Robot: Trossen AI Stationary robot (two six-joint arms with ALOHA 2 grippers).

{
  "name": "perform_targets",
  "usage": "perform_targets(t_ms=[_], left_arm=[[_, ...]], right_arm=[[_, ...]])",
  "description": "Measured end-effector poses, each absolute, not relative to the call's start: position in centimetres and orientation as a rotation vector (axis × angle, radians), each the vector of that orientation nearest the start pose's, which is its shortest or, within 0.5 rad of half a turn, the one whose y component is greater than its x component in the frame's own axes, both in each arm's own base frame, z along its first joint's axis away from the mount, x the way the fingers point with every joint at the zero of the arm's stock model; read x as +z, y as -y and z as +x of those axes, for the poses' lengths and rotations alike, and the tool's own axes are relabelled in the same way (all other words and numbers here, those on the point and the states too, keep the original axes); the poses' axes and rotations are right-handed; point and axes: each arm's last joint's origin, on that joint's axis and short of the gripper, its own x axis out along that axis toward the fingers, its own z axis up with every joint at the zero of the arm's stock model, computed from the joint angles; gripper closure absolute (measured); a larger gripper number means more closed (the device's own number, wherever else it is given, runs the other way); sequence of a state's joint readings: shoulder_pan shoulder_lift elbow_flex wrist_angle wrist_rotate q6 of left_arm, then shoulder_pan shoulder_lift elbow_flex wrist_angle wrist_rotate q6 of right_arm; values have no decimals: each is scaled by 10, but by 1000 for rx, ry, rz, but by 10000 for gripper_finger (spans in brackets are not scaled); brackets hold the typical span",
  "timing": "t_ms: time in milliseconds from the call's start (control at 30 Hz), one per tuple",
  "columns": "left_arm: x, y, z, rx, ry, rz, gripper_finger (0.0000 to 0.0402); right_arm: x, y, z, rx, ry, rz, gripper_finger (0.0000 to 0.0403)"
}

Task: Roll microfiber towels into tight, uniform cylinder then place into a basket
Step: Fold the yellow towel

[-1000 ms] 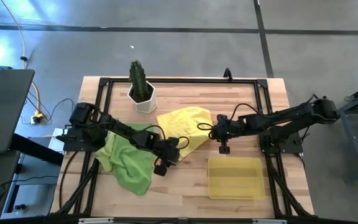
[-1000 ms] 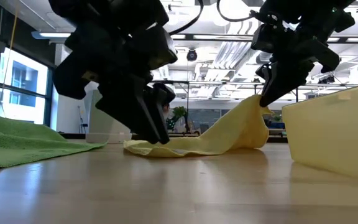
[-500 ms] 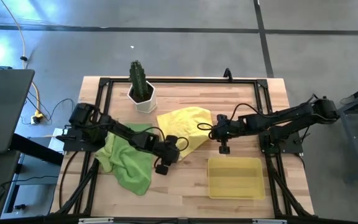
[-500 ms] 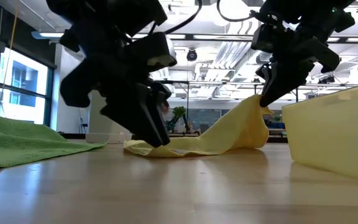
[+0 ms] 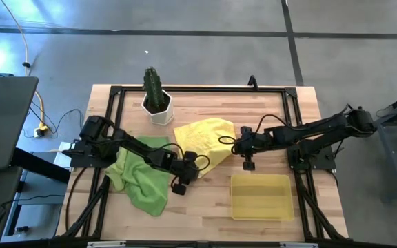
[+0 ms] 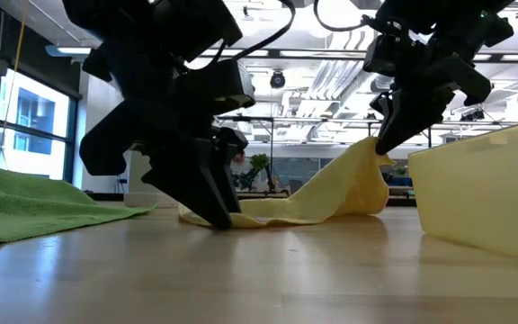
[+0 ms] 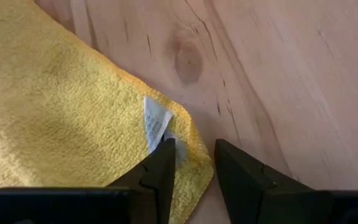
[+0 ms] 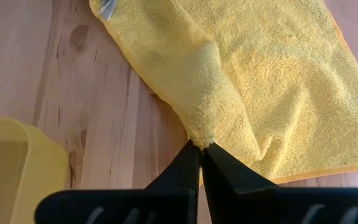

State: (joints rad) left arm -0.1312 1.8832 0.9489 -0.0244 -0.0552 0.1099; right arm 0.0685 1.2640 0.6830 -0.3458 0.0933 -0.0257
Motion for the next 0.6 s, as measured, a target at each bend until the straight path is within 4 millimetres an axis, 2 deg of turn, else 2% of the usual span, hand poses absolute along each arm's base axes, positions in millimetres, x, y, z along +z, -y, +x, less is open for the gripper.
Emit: perform_targets(t_ms=[233, 400, 500, 600], left_arm=[[115, 49, 347, -63, -950, 258, 391], [118, 46, 349, 14, -954, 278, 392], [137, 45, 351, 68, -944, 305, 398], [166, 39, 348, 135, -939, 330, 397]], right_arm=[[194, -13, 236, -10, -924, -100, 402], [192, -13, 234, 22, -949, -189, 402], [197, -12, 234, 40, -974, -272, 402], [215, -10, 238, -28, -985, -366, 402]])
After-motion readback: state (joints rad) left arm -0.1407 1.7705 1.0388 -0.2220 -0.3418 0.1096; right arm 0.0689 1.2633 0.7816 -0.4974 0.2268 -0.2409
